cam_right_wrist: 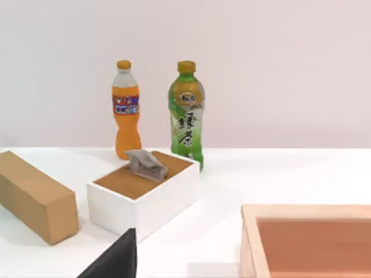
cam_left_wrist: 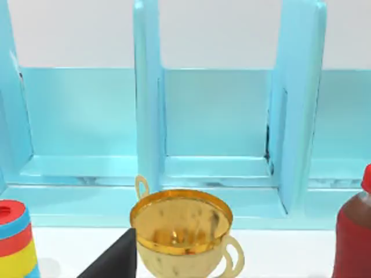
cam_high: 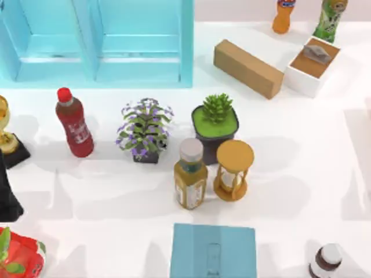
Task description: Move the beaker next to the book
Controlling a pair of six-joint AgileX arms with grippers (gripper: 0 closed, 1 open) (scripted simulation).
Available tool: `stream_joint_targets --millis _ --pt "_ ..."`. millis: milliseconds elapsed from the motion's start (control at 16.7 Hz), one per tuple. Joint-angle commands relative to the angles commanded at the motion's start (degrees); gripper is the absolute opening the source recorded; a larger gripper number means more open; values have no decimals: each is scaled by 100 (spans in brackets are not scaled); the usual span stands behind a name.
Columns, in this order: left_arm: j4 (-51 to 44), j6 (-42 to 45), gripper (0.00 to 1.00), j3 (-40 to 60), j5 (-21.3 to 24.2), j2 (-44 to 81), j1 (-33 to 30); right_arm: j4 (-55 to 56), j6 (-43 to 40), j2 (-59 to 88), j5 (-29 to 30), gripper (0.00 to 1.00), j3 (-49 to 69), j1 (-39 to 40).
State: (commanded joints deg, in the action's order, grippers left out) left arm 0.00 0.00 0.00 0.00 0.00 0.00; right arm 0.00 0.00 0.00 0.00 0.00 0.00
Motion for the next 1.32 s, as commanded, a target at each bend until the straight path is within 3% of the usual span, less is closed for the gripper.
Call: stream_joint_targets --millis 300,540,900,1320 --pt "-217 341 100 316 -30 328 21 0 0 0 0 100 0 0" --pt "-978 1637 100 1387 -105 1576 158 0 0 0 0 100 0 0" --pt "-2795 5205 100 3624 -195 4736 759 0 0 0 0 100 0 0" --pt "-5127 9722 100 5996 -184 8226 2165 0 0 0 0 100 0 0"
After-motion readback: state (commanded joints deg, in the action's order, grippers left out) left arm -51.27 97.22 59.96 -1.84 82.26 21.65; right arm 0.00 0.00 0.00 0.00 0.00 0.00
